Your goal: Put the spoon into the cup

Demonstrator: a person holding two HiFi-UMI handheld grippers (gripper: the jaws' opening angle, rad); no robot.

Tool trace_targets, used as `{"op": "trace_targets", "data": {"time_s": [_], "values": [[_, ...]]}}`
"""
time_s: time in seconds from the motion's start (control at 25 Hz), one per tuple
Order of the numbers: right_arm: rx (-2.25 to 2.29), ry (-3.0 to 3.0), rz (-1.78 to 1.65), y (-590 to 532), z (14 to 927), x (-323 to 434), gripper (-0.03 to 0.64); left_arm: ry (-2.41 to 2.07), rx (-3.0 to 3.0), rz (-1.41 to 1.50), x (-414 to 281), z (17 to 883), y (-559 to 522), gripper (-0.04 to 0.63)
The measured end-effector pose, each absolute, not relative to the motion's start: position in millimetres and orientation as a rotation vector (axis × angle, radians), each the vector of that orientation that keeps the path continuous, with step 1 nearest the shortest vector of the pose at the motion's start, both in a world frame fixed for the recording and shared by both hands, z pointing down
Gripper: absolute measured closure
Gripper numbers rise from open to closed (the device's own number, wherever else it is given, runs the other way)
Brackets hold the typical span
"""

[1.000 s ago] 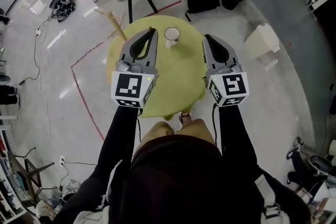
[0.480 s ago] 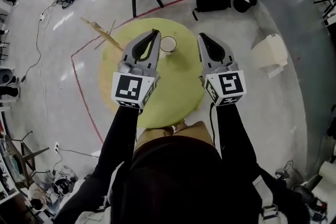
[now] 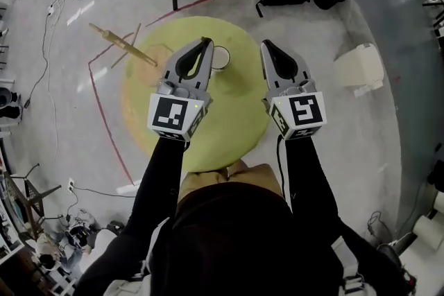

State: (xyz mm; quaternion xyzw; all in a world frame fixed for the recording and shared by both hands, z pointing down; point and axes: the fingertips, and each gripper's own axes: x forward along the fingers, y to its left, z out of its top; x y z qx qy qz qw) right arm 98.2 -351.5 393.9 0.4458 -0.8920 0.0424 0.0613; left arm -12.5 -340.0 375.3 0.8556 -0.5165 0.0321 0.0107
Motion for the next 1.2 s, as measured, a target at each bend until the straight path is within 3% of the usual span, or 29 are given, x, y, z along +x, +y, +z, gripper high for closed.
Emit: {"op": "trace_targets", "data": {"time_s": [0.64, 1.2], "values": [[1.291, -2.582, 0.254, -340, 470, 107, 0.589, -1.546, 2.555, 0.209, -16, 477, -351, 0.580], [1.252, -2.582, 0.303, -320, 485, 96, 0.589, -1.458, 2.518, 0.313, 1, 531, -333, 0.578]]}}
